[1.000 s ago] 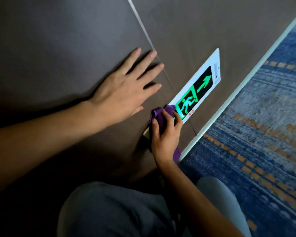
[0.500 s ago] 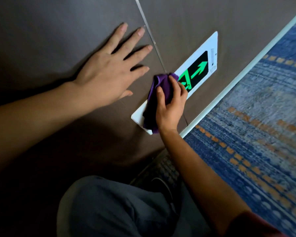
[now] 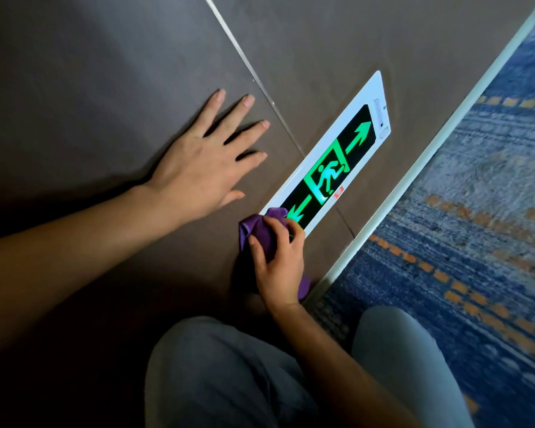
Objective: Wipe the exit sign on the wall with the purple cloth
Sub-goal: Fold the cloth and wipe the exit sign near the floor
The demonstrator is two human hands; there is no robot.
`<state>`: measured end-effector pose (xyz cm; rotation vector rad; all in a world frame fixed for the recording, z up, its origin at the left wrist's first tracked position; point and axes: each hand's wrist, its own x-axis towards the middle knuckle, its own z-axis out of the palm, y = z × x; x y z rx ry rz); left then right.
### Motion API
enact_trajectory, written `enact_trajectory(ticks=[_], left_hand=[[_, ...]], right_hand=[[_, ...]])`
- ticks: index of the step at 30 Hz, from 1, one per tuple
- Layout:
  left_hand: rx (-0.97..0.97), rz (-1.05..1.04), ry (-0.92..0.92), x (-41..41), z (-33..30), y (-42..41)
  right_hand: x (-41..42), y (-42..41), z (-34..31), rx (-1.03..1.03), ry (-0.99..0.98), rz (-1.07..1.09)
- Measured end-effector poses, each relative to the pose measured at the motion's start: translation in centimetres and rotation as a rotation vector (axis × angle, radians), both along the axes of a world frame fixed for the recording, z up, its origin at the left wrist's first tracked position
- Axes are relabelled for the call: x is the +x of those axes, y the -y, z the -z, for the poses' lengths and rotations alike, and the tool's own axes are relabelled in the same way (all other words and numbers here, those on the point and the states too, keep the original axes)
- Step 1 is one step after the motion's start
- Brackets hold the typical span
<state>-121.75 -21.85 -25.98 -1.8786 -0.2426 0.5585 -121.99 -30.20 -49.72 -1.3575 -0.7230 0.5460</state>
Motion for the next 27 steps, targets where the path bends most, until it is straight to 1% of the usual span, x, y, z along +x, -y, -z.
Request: enact_trajectory(ticks=[3,8,13,18,21,27], left_hand=[[-0.008,-0.018,0.004,0.0,0.2,0.2],[0.018,-0.021,0.005,0.1,0.2,0.4],[0.001,-0.025,-0.013,-0.1,0.2,0.4],[-0.021,0.015,0.020,-0.3,0.3,0.0],[-0.025,0.024,0.028,-0.4,0.4,-0.1],[-0.021,0.023,0.038,-0.5,0.6,0.0]], right_hand=[[1.3,0.4,0.7,0.030,0.037,-0.035],[3.8,-1.3,-1.1,0.076,0.031,0.044],[3.3,-1.7,-1.7,0.083,0.032,0.066],[0.5,-1.1,-0.1,0.072,0.024,0.081],[-0.8,-0.3,1.7,0.064,0.026,0.043],[0.0,0.8,4.2,-0.035,0.009,0.019]])
